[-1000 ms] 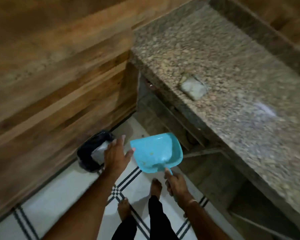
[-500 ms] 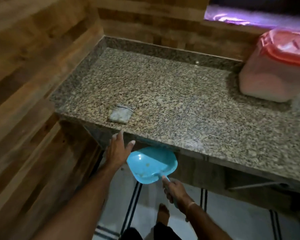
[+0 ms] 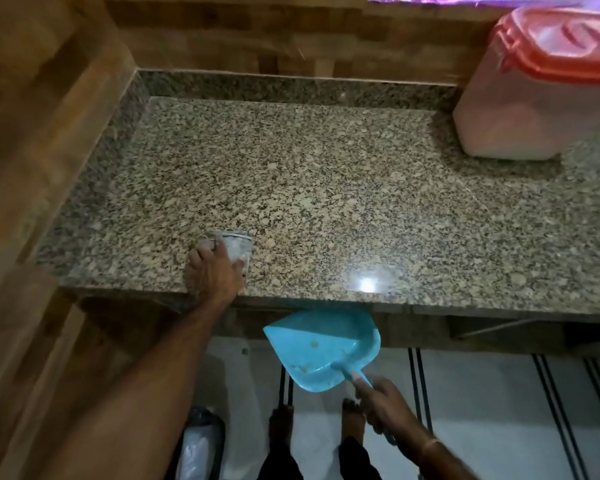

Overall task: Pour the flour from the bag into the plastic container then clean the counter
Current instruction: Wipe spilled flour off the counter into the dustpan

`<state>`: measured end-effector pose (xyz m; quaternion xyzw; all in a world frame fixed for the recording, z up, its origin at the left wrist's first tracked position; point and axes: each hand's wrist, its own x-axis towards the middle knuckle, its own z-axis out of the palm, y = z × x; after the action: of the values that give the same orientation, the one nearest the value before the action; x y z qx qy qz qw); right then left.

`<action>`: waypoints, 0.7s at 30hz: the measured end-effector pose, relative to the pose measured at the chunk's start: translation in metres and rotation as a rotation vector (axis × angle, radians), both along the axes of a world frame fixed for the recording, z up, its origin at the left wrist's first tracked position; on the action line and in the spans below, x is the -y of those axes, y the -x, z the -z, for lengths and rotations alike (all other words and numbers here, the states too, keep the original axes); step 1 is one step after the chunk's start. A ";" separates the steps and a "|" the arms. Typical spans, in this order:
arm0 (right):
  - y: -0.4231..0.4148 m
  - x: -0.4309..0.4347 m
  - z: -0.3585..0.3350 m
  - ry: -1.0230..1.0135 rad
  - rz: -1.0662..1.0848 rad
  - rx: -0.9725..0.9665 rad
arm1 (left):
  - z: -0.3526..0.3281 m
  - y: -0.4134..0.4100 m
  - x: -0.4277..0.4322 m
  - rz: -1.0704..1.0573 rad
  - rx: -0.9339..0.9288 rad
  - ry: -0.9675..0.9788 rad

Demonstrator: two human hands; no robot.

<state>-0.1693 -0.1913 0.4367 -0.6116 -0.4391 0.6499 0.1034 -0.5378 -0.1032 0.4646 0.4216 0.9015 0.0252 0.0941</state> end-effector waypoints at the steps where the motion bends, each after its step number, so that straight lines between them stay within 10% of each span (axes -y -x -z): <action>1: 0.004 0.004 0.001 0.019 0.017 -0.001 | 0.003 0.004 -0.004 0.054 -0.022 0.000; 11: -0.015 0.053 0.003 0.116 0.293 0.018 | 0.014 -0.087 -0.028 0.272 -0.028 -0.045; 16: -0.042 0.056 -0.004 0.095 0.431 0.077 | 0.012 -0.201 -0.061 0.691 0.341 -0.081; 21: -0.083 0.051 -0.011 0.055 0.535 0.077 | 0.005 -0.132 -0.066 0.312 0.229 -0.241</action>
<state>-0.0865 -0.2426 0.4476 -0.7328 -0.2475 0.5875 0.2380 -0.4061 -0.0377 0.4594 0.5585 0.7993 0.1657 0.1476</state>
